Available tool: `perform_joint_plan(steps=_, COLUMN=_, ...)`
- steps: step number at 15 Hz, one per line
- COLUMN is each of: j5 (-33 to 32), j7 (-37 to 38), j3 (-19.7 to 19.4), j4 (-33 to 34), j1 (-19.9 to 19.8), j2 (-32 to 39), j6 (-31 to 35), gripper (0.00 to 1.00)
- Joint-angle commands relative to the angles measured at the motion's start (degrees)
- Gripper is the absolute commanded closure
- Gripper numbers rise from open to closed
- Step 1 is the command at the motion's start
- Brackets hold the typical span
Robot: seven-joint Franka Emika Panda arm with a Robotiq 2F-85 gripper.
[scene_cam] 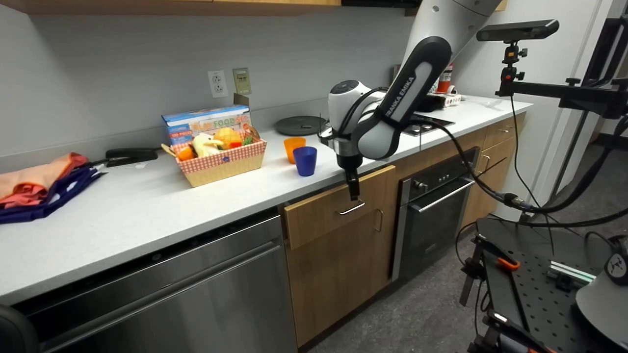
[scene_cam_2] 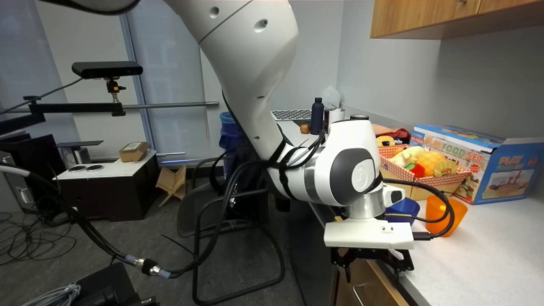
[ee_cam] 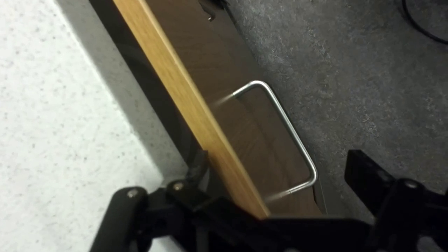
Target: Open the drawer to the right of the dishwasher
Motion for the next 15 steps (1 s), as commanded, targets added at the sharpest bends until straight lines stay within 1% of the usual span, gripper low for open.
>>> perform_joint_plan(steps=1, j5=2.78, j7=-3.48, j3=2.08, j4=2.26, j1=-2.33, j2=2.22, j6=0.39, gripper=0.0)
perform_joint_plan(steps=4, j5=5.2, j7=-5.3, j3=3.91, j4=1.83, j1=-3.81, j2=2.4, j6=0.71, gripper=0.0)
perform_joint_plan(steps=12, j5=6.82, j7=-5.44, j3=5.54, j4=1.6, j1=-3.38, j2=2.56, j6=0.44, gripper=0.0)
perform_joint_plan(steps=15, j5=7.75, j7=-6.28, j3=6.17, j4=1.37, j1=-4.2, j2=2.5, j6=0.74, gripper=0.0)
